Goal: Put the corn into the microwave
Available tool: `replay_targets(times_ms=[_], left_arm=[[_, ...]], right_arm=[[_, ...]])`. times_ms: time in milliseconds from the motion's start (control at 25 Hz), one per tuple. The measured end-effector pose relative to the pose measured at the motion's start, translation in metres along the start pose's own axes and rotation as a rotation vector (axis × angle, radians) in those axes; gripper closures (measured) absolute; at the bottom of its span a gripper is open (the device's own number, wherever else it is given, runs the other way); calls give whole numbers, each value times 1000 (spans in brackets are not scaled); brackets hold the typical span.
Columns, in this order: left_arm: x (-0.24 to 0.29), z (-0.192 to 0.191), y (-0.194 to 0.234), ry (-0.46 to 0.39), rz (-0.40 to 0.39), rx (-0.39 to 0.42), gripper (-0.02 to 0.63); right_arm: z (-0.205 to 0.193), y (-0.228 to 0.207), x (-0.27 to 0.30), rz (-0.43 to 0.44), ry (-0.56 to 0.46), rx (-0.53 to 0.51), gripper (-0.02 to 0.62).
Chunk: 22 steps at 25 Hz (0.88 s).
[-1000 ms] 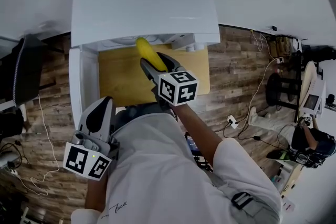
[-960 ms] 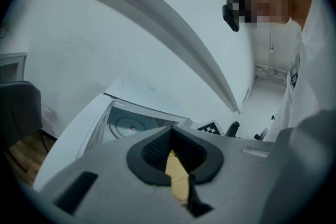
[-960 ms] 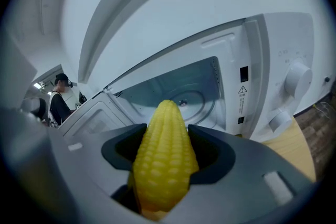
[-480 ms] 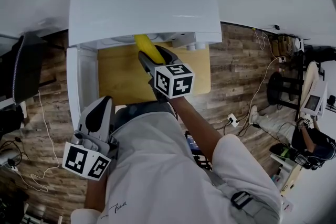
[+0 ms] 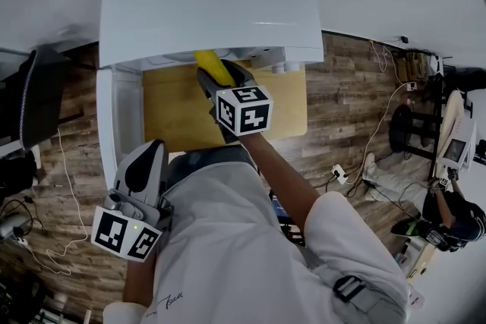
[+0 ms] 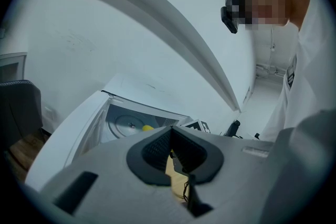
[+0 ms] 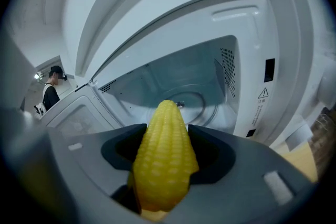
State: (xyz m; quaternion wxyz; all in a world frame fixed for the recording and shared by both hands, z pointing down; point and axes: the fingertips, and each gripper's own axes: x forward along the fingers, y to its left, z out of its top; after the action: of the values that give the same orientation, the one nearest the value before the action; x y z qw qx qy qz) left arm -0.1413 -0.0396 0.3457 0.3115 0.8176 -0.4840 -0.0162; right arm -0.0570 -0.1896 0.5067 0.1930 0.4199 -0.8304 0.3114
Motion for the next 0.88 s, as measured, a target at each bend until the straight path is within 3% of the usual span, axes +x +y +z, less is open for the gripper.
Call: replay_targets(times_ms=[880], left_arm=[[4,-3,8,21,49,-13,617]], right_arm=[[14,-13,66,-64,2,-159,334]])
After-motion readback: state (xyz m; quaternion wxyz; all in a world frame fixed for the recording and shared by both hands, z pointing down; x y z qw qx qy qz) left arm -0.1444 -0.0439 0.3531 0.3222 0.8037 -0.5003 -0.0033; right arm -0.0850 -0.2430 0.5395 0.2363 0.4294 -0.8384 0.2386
